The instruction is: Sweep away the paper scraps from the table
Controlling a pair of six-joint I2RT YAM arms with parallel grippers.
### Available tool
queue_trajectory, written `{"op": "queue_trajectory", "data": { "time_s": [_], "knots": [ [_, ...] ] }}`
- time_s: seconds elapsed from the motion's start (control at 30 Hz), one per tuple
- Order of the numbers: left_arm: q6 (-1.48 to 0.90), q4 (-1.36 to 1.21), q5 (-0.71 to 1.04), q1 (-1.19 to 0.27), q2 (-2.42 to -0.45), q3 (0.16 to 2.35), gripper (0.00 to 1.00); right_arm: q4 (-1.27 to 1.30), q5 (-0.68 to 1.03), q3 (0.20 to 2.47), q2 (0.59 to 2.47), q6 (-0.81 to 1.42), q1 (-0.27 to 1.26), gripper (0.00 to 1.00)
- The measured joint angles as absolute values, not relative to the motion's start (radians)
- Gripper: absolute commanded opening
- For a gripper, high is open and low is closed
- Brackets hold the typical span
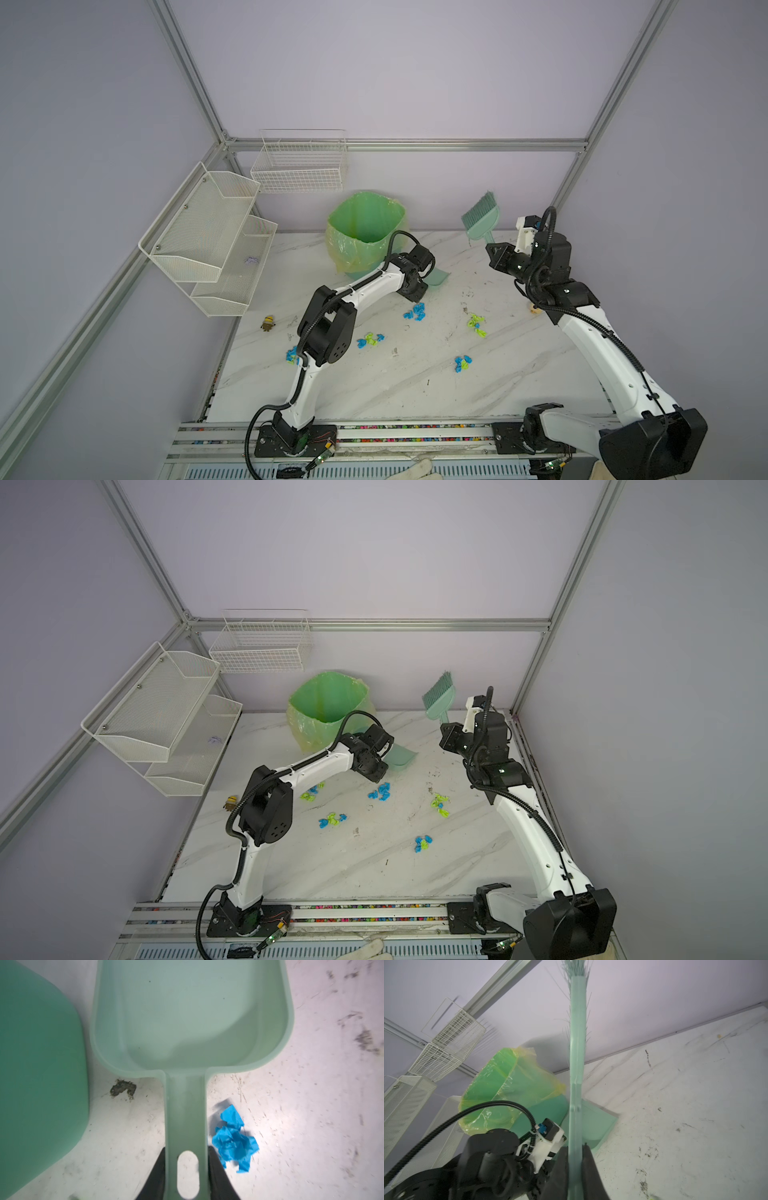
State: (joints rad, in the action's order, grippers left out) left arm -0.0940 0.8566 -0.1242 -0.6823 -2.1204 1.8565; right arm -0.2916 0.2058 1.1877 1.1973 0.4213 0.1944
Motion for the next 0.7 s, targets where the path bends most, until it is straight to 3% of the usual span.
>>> {"op": "queue_trajectory", "data": {
  "time_s": [0.3, 0.7],
  "knots": [
    [-0.094, 0.859, -0.093, -0.707, -1.897, 1.855, 0.07, -0.577, 0.076, 1.285, 1.206, 0.418, 0.194, 0.0],
    [-0.11, 0.878, -0.056, -0.818, -1.829, 1.722, 0.06, -0.886, -0.036, 1.372, 1.232, 0.415, 0.194, 0.0]
  ]
}}
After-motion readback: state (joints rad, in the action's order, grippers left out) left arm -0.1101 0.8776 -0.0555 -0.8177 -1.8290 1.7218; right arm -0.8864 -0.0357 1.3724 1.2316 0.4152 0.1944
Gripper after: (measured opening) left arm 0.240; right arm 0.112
